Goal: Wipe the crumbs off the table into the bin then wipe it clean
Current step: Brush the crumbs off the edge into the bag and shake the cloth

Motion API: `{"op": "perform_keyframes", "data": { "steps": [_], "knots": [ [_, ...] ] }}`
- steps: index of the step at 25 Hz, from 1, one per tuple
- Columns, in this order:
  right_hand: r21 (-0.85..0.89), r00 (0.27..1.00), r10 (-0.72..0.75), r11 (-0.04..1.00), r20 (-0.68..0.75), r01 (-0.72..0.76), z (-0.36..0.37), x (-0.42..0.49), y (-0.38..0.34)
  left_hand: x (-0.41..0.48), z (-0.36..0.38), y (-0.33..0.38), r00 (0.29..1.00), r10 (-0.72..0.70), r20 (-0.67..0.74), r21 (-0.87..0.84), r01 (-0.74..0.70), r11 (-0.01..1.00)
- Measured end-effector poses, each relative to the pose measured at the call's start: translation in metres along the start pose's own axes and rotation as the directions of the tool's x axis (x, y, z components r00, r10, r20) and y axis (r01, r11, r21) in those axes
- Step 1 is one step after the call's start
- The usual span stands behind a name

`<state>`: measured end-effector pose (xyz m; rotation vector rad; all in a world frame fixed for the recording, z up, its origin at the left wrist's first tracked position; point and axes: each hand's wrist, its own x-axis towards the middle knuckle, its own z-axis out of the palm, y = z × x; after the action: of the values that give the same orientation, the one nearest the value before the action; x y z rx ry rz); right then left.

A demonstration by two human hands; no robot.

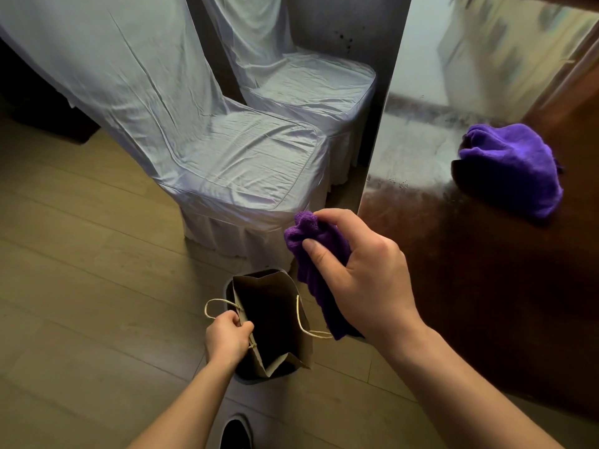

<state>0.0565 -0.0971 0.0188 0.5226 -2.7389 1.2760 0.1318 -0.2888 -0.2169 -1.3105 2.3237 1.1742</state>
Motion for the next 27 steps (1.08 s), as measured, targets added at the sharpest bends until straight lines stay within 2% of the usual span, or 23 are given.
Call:
{"op": "perform_keyframes", "data": {
  "steps": [7,9,11,13,16,20,23,27],
  "knots": [
    [-0.117,0.996,-0.072,0.991,-0.053,0.065,0.007,0.0,-0.004,0.009,-0.003,-0.002,0.999,0.008,-0.039,0.049,-0.007,0.999],
    [-0.152,0.994,-0.096,0.985,-0.051,0.087,0.007,-0.001,-0.005,0.007,-0.007,-0.003,1.0,0.006,-0.012,0.071,-0.005,0.997],
    [-0.163,0.994,-0.103,0.982,-0.044,0.095,0.006,-0.001,-0.006,0.003,-0.01,0.002,0.998,0.054,0.024,0.121,-0.057,0.991],
    [-0.161,0.994,-0.093,0.983,-0.05,0.084,0.005,-0.001,-0.005,-0.005,-0.014,0.015,0.985,0.168,0.031,0.203,-0.171,0.964],
    [-0.158,0.995,-0.079,0.985,-0.058,0.068,0.003,-0.002,-0.004,-0.018,-0.02,0.036,0.932,0.363,0.012,0.387,-0.339,0.858],
    [-0.15,0.996,-0.071,0.987,-0.054,0.063,-0.004,-0.002,-0.003,-0.033,-0.031,0.059,0.874,0.486,0.018,0.486,-0.432,0.76],
    [-0.144,0.995,-0.073,0.988,-0.068,0.063,-0.016,-0.005,-0.001,-0.048,-0.045,0.08,0.83,0.558,0.028,0.511,-0.491,0.705],
    [-0.133,0.99,-0.063,0.99,-0.124,0.046,-0.043,-0.013,0.003,-0.081,-0.07,0.124,0.715,0.698,-0.039,0.435,-0.617,0.656]
  ]
}}
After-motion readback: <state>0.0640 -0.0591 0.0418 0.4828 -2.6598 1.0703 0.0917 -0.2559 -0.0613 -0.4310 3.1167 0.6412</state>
